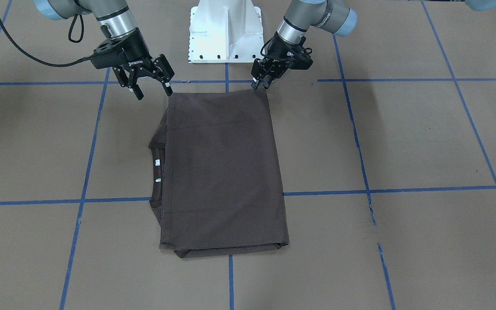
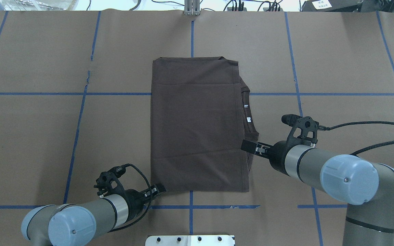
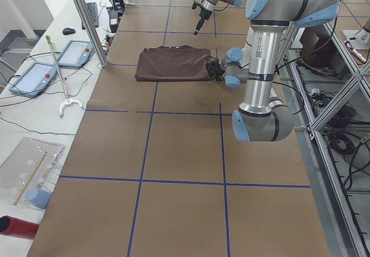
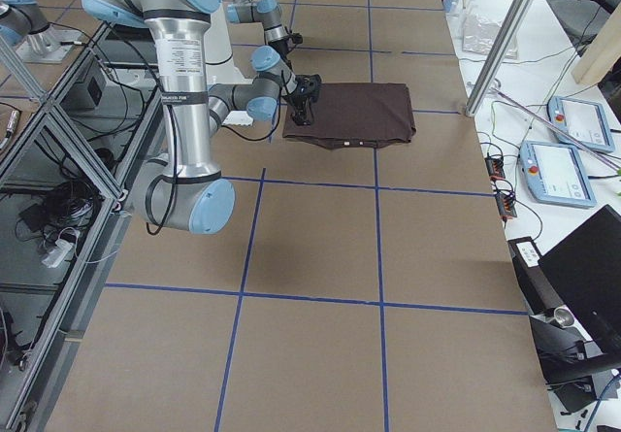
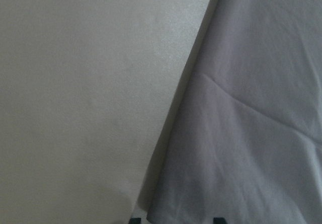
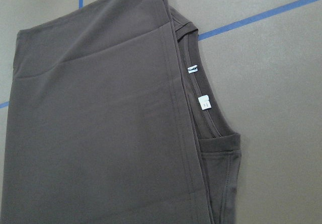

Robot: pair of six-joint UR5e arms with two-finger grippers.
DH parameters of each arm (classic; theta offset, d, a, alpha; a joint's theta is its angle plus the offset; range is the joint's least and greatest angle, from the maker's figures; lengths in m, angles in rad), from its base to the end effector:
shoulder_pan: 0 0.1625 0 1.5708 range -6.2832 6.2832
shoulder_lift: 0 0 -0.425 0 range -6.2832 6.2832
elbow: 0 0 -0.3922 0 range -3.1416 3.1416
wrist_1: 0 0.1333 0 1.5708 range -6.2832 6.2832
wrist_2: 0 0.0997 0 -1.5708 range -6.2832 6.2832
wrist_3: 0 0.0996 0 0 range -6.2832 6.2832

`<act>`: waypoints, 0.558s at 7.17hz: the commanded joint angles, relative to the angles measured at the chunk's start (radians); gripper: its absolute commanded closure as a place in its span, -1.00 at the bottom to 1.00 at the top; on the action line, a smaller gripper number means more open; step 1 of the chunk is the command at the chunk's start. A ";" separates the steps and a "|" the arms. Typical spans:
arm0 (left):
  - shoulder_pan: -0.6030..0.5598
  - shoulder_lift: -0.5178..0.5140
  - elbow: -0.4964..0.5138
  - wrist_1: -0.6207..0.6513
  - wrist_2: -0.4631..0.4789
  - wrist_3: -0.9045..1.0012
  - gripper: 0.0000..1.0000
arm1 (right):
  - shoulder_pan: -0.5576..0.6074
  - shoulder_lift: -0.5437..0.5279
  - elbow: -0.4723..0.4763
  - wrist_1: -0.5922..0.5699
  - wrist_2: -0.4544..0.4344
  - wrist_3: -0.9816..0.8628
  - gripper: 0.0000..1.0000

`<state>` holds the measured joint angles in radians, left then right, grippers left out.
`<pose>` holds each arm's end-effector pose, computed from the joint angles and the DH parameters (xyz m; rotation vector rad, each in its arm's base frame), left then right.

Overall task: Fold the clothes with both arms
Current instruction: 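Grasp the near corners of the shirt with both grippers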

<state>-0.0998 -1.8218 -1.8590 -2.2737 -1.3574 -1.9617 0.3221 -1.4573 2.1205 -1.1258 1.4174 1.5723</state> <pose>0.5482 -0.2101 0.3099 0.0039 1.2692 -0.5565 -0.4176 -0.2959 0.2980 0.3141 -1.0766 0.3742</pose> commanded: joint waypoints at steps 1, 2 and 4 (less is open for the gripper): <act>0.000 -0.002 0.006 0.002 0.000 0.001 -0.10 | 0.000 0.000 -0.001 0.000 -0.002 0.000 -1.00; 0.000 -0.002 0.012 0.002 0.000 0.007 -0.10 | 0.000 -0.002 -0.001 0.000 -0.002 0.000 -1.00; 0.000 -0.010 0.011 0.002 -0.002 0.010 0.02 | 0.000 -0.002 -0.001 0.000 -0.002 0.000 -1.00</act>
<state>-0.0997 -1.8267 -1.8483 -2.2719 -1.3580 -1.9528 0.3221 -1.4585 2.1200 -1.1260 1.4159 1.5730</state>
